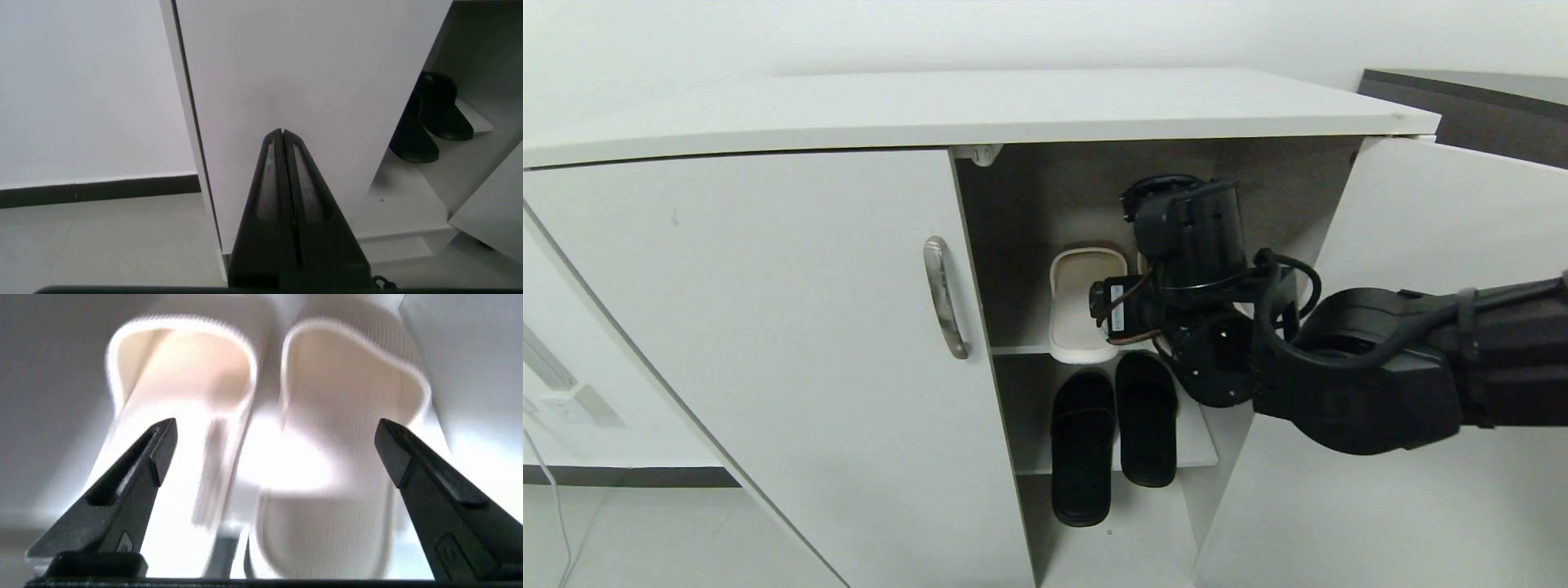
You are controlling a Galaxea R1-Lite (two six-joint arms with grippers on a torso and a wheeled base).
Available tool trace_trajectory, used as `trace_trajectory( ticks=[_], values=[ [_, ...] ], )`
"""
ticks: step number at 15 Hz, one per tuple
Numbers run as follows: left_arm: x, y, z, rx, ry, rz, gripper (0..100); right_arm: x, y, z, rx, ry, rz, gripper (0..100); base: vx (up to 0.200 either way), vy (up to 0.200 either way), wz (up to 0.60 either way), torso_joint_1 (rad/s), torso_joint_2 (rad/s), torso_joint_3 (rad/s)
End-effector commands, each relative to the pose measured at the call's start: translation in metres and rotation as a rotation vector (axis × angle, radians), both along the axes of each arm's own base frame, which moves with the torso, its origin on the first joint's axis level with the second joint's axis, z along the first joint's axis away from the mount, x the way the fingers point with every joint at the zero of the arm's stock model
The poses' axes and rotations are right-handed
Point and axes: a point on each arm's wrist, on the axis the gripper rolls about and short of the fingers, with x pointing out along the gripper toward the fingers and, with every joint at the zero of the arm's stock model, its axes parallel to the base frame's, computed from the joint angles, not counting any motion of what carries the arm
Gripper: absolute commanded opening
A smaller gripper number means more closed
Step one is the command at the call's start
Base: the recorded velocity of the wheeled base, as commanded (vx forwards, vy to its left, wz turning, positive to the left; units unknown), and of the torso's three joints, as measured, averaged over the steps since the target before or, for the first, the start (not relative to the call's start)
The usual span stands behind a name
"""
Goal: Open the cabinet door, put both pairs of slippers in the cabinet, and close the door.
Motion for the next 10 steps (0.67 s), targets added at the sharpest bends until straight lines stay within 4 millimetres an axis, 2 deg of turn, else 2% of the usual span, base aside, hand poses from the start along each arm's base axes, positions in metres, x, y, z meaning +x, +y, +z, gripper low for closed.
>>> trace_trajectory(
  ticks=[1, 5, 6, 10],
  values=[
    [0.000, 0.000, 0.000, 0.000, 0.001, 0.000, 0, -0.029, -0.016, 0.013, 0.038, -0.019, 0.068, 100, 0.000, 0.000, 0.00, 0.000, 0.00, 0.000],
    [0.000, 0.000, 0.000, 0.000, 0.001, 0.000, 0, -0.042, -0.028, 0.000, 0.068, -0.025, 0.156, 100, 0.000, 0.000, 0.00, 0.000, 0.00, 0.000],
    [0.000, 0.000, 0.000, 0.000, 0.001, -0.001, 0, -0.046, -0.032, -0.002, 0.076, -0.030, 0.178, 0, 0.000, 0.000, 0.00, 0.000, 0.00, 0.000],
    [0.000, 0.000, 0.000, 0.003, 0.001, -0.001, 0, -0.049, -0.033, -0.003, 0.082, -0.037, 0.194, 0, 0.000, 0.000, 0.00, 0.000, 0.00, 0.000]
  ],
)
